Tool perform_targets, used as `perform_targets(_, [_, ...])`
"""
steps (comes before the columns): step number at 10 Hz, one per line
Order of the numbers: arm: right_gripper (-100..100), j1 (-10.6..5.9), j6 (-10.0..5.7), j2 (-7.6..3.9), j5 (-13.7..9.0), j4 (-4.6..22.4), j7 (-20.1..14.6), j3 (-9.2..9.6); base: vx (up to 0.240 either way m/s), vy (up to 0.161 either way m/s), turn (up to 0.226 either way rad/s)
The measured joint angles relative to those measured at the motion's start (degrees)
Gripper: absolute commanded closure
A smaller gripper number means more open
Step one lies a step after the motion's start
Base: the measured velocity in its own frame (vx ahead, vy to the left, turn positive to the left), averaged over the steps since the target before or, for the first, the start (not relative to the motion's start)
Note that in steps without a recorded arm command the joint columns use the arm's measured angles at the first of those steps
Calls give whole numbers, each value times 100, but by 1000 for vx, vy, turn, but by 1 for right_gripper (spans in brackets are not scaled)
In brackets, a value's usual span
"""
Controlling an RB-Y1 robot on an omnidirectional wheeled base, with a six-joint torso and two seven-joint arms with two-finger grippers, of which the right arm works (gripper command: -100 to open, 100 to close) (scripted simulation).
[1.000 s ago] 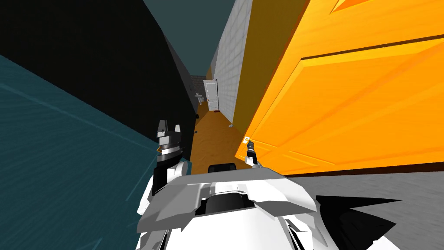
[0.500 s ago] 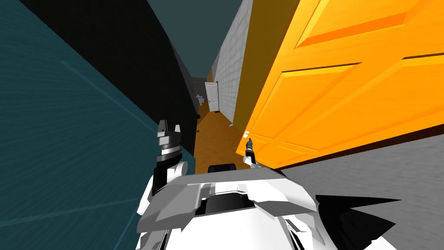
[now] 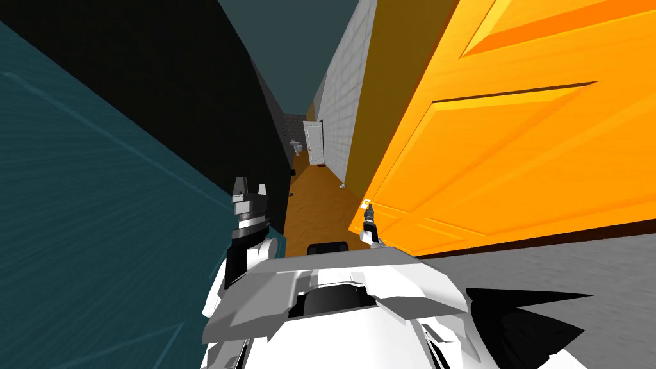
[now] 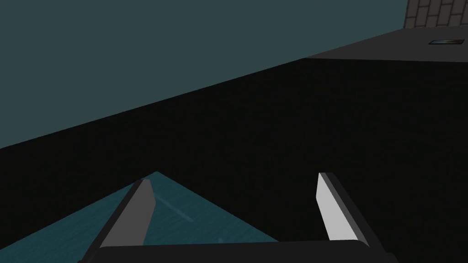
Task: Push the door open
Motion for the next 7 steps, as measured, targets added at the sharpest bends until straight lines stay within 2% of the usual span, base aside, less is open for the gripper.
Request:
perform_targets(2, [-100, 5, -80, 7, -11, 46, -5, -22, 258, -121, 30])
perform_targets(3, [-100, 17, -112, 28, -14, 59, -9, -26, 80, -63, 11])
perform_targets(4, [100, 21, -124, 36, -13, 61, -10, -23, -14, 16, -4])
perform_targets(7, [100, 6, -113, 17, -14, 52, -7, -30, -21, 16, -2])
